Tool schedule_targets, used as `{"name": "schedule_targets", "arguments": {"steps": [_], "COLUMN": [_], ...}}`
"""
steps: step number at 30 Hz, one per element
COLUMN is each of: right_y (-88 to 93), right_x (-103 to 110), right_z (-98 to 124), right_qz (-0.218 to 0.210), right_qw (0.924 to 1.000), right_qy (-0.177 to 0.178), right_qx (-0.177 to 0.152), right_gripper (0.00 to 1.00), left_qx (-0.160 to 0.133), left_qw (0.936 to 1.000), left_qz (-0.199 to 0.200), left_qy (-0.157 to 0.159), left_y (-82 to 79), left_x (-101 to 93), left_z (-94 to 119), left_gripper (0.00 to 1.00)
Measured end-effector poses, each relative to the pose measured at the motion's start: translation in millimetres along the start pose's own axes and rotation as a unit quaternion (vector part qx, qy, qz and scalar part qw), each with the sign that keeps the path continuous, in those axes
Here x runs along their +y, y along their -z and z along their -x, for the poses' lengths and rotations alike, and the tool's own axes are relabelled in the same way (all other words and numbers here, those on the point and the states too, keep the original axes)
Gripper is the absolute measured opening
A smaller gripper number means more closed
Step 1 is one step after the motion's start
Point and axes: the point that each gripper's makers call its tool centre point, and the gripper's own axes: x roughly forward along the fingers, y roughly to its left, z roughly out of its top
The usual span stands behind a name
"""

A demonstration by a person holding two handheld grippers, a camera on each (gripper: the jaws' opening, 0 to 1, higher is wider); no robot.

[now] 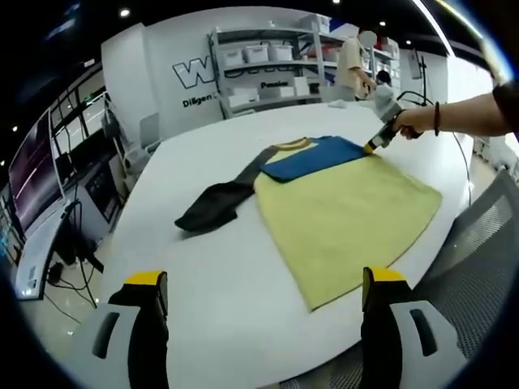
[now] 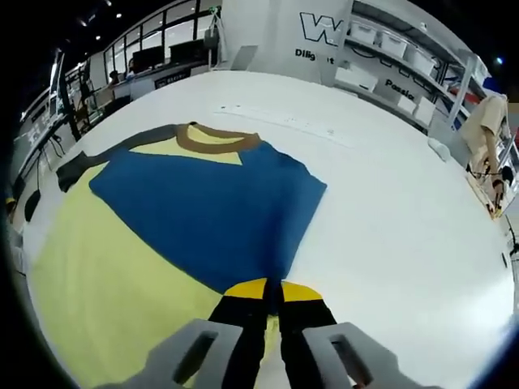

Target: Fold the garment on the visible template until the final outline fits inside the template.

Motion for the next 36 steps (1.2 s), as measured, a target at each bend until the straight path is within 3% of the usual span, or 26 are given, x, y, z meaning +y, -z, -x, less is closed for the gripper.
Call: {"name": "schedule_targets", "arguments": {"steps": [7,17,22,31,36], "right_y": [3.5,3.3,-15.9,-35.7,-39.1], "right_x": [-11.3,-8.7,4.9,23.9,34.5], "right_z": [1.4,6.5,23.1,55.9,78.5], "right_qz": [-0.058,-0.089,-0.132,-0.095,-0.067], "right_qw": [0.9980,0.9952,0.9873,0.9854,0.9841], "right_qy": [-0.021,-0.023,-0.040,-0.078,-0.094], "right_qx": [-0.011,-0.031,-0.079,-0.118,-0.135], "right_gripper": [0.00,0.02,0.31,0.78,0.88], "left_qx": [0.003,0.004,0.007,0.008,0.004], "left_qw": [1.0000,1.0000,0.9999,0.9993,0.9984], "left_qz": [0.001,0.006,0.013,0.034,0.056], "left_qy": [0.000,0.000,-0.001,0.011,0.008], "left_y": [1.0,1.7,2.6,3.3,2.5], "left_x": [-0.3,0.6,1.6,3.8,16.6], "left_z": [-0.1,0.0,-0.3,-0.8,-4.3], "left_gripper": [0.98,0.97,0.98,0.98,0.97]}}
